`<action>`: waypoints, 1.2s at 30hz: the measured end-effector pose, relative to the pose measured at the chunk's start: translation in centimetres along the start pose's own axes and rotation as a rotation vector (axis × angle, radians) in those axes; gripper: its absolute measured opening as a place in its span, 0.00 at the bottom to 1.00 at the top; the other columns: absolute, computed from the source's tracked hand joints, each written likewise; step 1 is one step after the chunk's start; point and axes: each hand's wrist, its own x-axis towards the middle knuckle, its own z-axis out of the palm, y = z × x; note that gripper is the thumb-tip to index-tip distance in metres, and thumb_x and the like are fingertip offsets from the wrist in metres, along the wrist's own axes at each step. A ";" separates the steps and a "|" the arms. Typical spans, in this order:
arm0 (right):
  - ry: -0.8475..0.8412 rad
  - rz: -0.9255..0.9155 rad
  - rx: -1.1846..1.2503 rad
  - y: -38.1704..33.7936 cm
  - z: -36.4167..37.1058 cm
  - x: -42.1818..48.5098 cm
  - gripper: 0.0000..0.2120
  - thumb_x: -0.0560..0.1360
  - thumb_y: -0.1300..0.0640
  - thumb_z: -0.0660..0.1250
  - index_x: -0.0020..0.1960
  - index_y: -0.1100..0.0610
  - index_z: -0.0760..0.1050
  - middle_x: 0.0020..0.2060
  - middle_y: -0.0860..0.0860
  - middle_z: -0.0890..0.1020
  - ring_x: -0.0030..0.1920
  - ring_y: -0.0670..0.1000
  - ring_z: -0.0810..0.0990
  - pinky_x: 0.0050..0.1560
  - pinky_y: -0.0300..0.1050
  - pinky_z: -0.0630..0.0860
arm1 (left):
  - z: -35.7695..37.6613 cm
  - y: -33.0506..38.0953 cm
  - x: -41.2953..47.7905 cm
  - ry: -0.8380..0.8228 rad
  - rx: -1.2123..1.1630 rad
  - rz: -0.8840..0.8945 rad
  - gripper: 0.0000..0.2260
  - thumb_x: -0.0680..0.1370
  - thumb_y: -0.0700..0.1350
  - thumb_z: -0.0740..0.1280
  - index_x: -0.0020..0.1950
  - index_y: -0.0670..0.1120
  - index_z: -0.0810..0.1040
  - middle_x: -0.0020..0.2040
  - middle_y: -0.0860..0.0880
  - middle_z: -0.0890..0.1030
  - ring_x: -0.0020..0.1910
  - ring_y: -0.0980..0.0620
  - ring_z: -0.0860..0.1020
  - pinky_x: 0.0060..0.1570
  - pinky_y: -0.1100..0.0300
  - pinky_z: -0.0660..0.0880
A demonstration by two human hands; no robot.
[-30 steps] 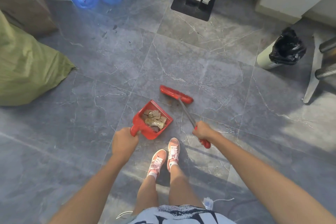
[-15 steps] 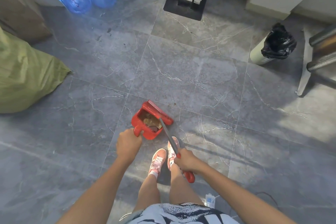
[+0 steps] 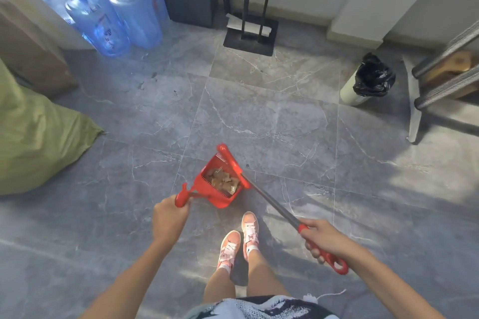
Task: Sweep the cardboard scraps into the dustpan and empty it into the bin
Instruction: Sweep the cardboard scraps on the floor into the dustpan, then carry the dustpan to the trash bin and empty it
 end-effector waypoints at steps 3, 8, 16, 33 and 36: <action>0.052 -0.001 0.071 -1.6 -1.8 -1.5 0.13 0.78 0.64 0.56 0.58 0.56 0.74 0.25 0.53 0.68 0.17 0.45 0.66 0.18 0.33 0.63 | -1.0 1.2 -0.1 0.009 -0.003 0.063 0.13 0.73 0.52 0.70 0.34 0.44 0.79 0.31 0.41 0.80 0.36 0.38 0.79 0.34 0.53 0.69; 0.166 -0.030 0.072 -3.7 -3.1 -3.5 0.15 0.77 0.66 0.60 0.63 0.67 0.71 0.25 0.55 0.68 0.16 0.45 0.66 0.18 0.33 0.63 | -3.9 5.1 -0.4 -0.014 -0.093 0.145 0.15 0.74 0.50 0.70 0.29 0.49 0.74 0.23 0.51 0.72 0.28 0.47 0.72 0.32 0.56 0.64; 0.343 -0.110 0.046 -5.2 -6.7 -4.4 0.08 0.77 0.65 0.59 0.55 0.59 0.70 0.24 0.56 0.69 0.19 0.49 0.67 0.20 0.35 0.65 | -5.8 12.3 1.3 0.007 -0.081 0.363 0.12 0.72 0.47 0.72 0.33 0.42 0.79 0.31 0.38 0.80 0.35 0.37 0.79 0.35 0.50 0.72; 0.367 -0.135 0.081 -11.4 -18.8 -0.8 0.05 0.75 0.65 0.57 0.47 0.61 0.70 0.25 0.55 0.70 0.22 0.50 0.68 0.21 0.37 0.67 | 0.5 30.7 5.8 -0.062 -0.123 0.469 0.14 0.73 0.48 0.70 0.28 0.48 0.75 0.22 0.49 0.72 0.30 0.43 0.76 0.31 0.56 0.66; 0.360 -0.125 0.079 -11.9 -21.4 0.3 0.07 0.74 0.65 0.57 0.50 0.62 0.71 0.25 0.55 0.71 0.23 0.51 0.69 0.21 0.37 0.67 | 2.4 34.2 6.9 -0.063 -0.120 0.468 0.11 0.73 0.49 0.71 0.31 0.46 0.79 0.24 0.46 0.75 0.32 0.42 0.79 0.31 0.56 0.68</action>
